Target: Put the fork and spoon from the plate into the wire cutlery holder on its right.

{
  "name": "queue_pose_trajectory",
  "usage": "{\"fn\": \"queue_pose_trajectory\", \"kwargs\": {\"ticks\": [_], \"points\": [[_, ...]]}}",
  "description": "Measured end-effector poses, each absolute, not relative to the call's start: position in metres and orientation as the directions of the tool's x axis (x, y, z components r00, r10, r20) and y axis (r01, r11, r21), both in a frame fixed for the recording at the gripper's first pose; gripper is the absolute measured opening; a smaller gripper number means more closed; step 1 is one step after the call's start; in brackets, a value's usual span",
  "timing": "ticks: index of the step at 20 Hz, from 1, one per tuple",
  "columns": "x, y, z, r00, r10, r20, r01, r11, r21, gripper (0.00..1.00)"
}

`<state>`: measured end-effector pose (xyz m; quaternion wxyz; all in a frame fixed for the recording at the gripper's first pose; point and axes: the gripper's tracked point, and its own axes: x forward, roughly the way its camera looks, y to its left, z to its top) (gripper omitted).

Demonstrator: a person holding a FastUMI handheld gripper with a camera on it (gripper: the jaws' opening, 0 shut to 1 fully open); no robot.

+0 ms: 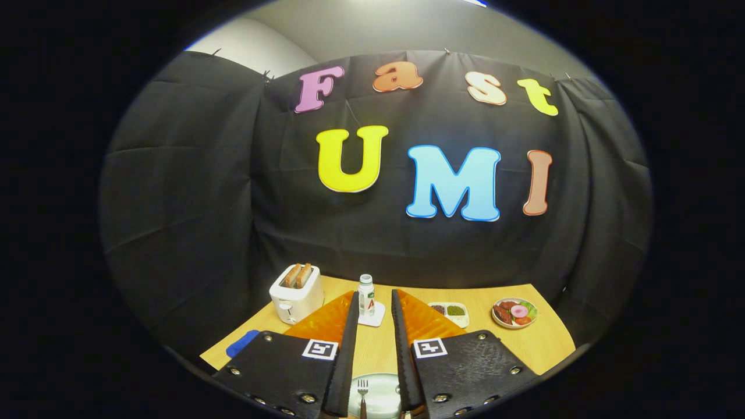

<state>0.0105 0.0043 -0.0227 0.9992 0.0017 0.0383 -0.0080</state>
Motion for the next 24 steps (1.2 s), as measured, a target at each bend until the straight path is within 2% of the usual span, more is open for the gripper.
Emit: {"fn": "queue_pose_trajectory", "kwargs": {"ticks": [5,10,15,24], "points": [[0.015,-0.005,-0.087,0.966,-0.046,-0.253,0.056,0.998,0.03,0.33],[0.013,-0.021,-0.166,0.88,-0.081,-0.468,0.117,0.992,0.05,0.33],[0.0,-0.04,-0.243,0.733,-0.128,-0.668,0.181,0.983,0.01,0.33],[-0.018,-0.051,-0.338,0.488,-0.147,-0.86,0.19,0.98,-0.059,0.33]]}}
